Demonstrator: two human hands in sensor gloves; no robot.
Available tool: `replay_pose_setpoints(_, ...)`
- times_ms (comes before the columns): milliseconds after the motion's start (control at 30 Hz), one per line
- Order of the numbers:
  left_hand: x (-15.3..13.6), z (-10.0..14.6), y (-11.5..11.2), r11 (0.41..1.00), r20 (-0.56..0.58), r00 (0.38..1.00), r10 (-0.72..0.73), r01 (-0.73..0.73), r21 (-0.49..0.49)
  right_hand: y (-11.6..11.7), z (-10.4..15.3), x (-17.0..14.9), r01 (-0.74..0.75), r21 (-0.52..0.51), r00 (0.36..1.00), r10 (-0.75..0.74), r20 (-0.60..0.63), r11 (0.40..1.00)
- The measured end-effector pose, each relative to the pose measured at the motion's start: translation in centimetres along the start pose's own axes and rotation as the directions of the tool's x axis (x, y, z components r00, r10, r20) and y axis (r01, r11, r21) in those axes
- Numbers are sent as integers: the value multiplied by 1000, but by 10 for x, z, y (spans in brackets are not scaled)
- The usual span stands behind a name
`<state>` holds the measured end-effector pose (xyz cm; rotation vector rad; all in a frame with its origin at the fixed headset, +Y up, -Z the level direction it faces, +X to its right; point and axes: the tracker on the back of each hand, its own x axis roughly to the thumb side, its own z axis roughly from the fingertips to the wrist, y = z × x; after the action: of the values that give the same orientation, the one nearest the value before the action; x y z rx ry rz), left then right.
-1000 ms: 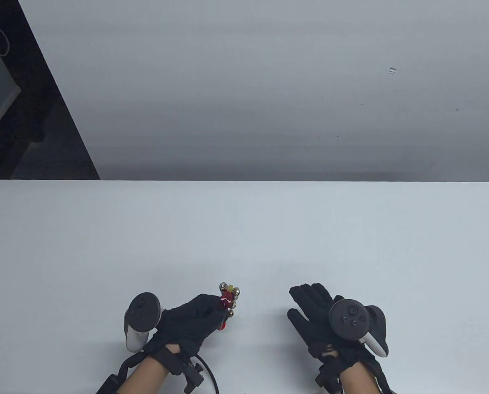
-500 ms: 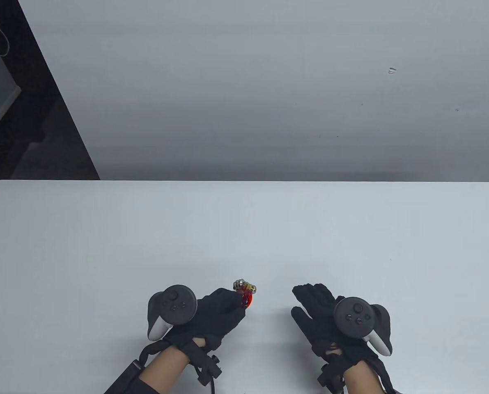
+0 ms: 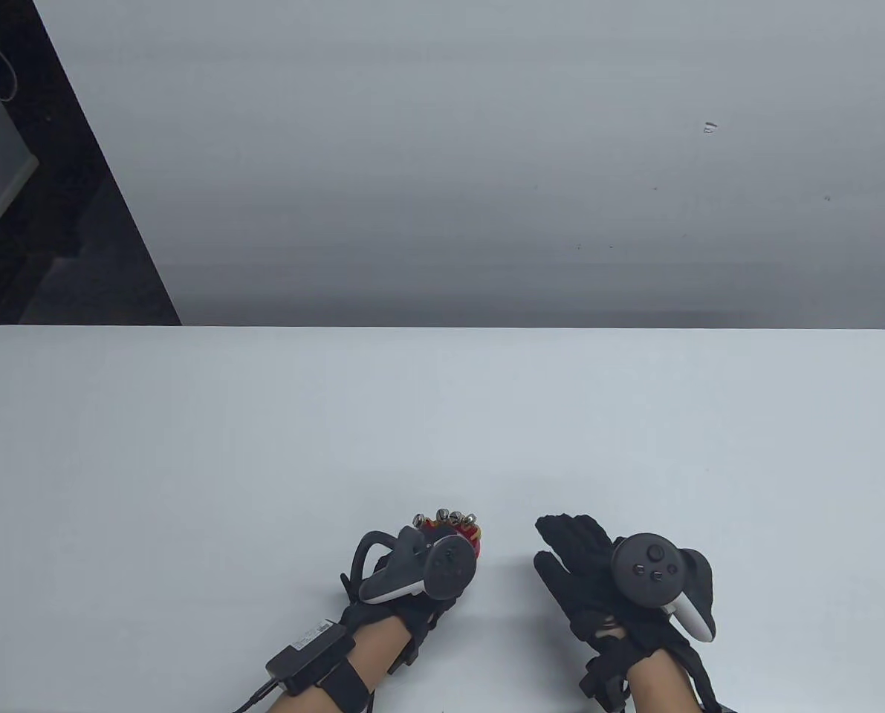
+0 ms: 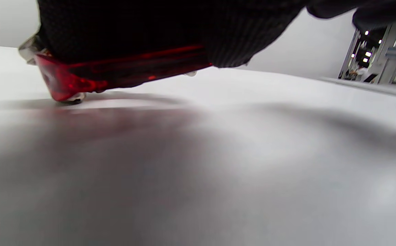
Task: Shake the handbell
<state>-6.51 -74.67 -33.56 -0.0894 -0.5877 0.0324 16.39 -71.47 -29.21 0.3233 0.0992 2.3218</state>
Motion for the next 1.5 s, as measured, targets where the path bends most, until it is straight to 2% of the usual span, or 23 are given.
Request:
replay_pose_setpoints(133, 7, -3, -8, 993, 9, 993, -115, 115, -26, 0, 0, 0, -1, 5, 1000, 1, -2, 1000)
replay_pose_setpoints(300, 11, -3, -13, 984, -6, 985, -174, 173, -39, 2, -1, 1, -8, 16, 1000, 8, -7, 1000)
replay_pose_setpoints(533, 11, 0, -9, 982, -41, 985, -165, 161, -96, 3, 0, 1, -8, 26, 1000, 8, -10, 1000)
replay_pose_setpoints(600, 8, 10, 3, 991, -51, 990, -130, 127, -42, 3, 0, 2, -12, 33, 1000, 13, -8, 999)
replay_pose_setpoints(700, -6, 36, 31, 993, -38, 999, 7, -3, 116, 2, 1, 4, -35, 24, 999, 35, 0, 999)
replay_pose_setpoints(800, -27, 70, 58, 950, -21, 994, 110, -99, 295, 2, 1, 7, -100, 4, 995, 100, 7, 995)
replay_pose_setpoints(900, -49, 103, 77, 887, -20, 982, 185, -158, 434, 2, 1, 11, -179, -14, 984, 179, 13, 984)
replay_pose_setpoints(1000, -64, 123, 80, 841, -14, 971, 238, -199, 502, 2, 2, 11, -248, -37, 969, 248, 7, 968)
replay_pose_setpoints(1133, -82, 136, 68, 851, -39, 973, 227, -178, 494, 4, 1, 6, -258, -27, 966, 257, -20, 966)
replay_pose_setpoints(1200, -87, 139, 67, 850, -24, 966, 259, -216, 481, 5, 0, 2, -250, -12, 968, 250, -36, 968)
replay_pose_setpoints(1367, -92, 142, 66, 872, -46, 962, 268, -222, 437, 9, -2, -3, -231, 16, 971, 231, -53, 973)
replay_pose_setpoints(1500, -95, 142, 65, 884, -66, 960, 271, -221, 412, 8, 0, 3, -242, -9, 970, 242, -32, 970)
